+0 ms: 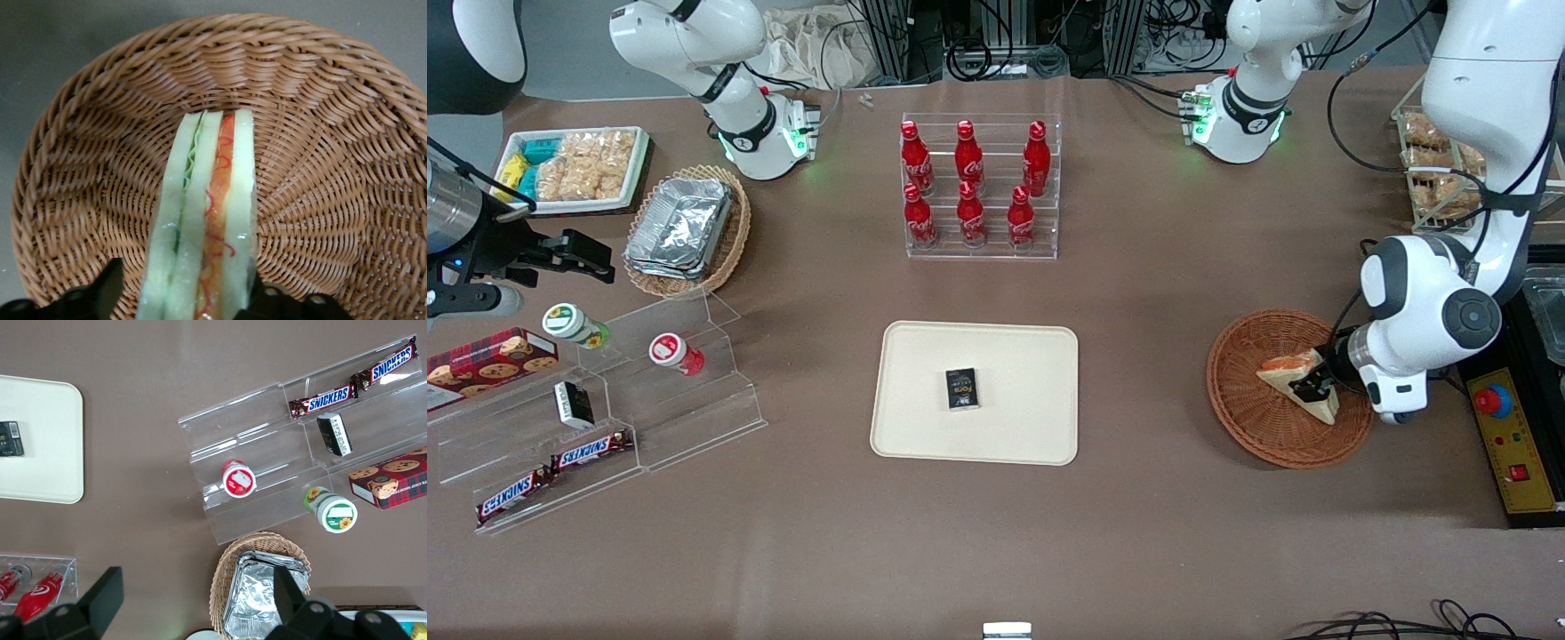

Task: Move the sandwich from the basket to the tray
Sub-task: 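Close the left gripper on the sandwich and lift it from the basket, then carry the held sandwich with the left gripper over to the cream tray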

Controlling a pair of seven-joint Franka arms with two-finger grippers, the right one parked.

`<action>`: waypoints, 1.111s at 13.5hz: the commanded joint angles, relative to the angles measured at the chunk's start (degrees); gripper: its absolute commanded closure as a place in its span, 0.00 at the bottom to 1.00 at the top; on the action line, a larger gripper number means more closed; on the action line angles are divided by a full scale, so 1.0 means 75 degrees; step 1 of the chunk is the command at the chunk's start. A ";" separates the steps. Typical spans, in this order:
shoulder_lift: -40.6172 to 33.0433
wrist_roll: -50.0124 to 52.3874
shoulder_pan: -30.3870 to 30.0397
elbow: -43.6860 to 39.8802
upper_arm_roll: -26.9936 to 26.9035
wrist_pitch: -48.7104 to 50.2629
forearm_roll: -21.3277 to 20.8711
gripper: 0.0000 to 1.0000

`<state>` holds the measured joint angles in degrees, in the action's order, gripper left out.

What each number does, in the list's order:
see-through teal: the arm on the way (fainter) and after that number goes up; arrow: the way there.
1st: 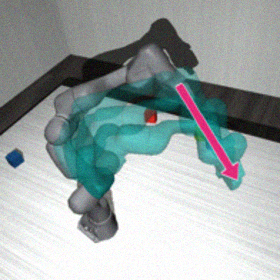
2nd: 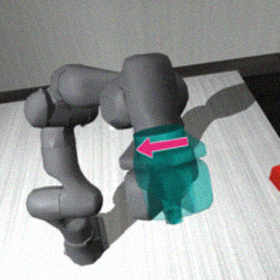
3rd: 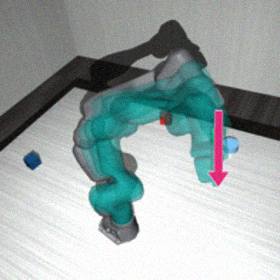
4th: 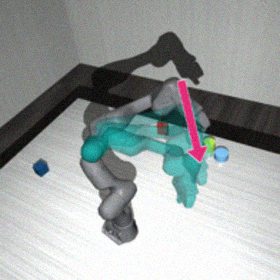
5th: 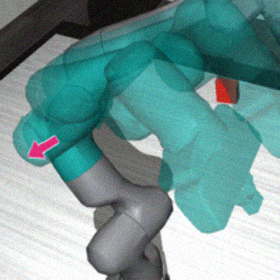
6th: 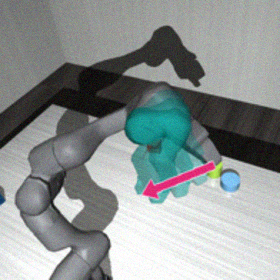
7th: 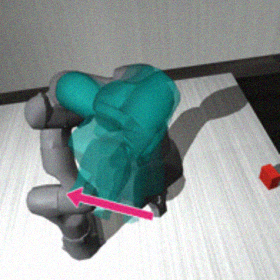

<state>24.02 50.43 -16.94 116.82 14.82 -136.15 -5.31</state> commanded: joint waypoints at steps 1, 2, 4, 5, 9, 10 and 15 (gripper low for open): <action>-0.0003 0.0226 0.0032 -0.0048 0.0028 -0.0129 -0.0159 0.99; -0.0050 0.0226 0.0032 -0.0083 0.0040 -0.0105 -0.0147 1.00; -0.0120 0.0214 0.0032 -0.0281 0.0075 0.0070 -0.0124 1.00; -0.0179 0.0214 0.0032 -0.0456 0.0133 0.0326 -0.0123 1.00; -0.0180 0.0109 0.0020 -0.2175 0.0590 0.2431 -0.0077 1.00; -0.0040 0.0120 0.0032 -0.2807 0.0869 0.3145 -0.0019 1.00; 0.0674 0.0155 0.0276 -0.4745 0.2614 0.4512 -0.0100 1.00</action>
<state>24.09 50.64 -16.54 87.11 30.15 -104.30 -5.24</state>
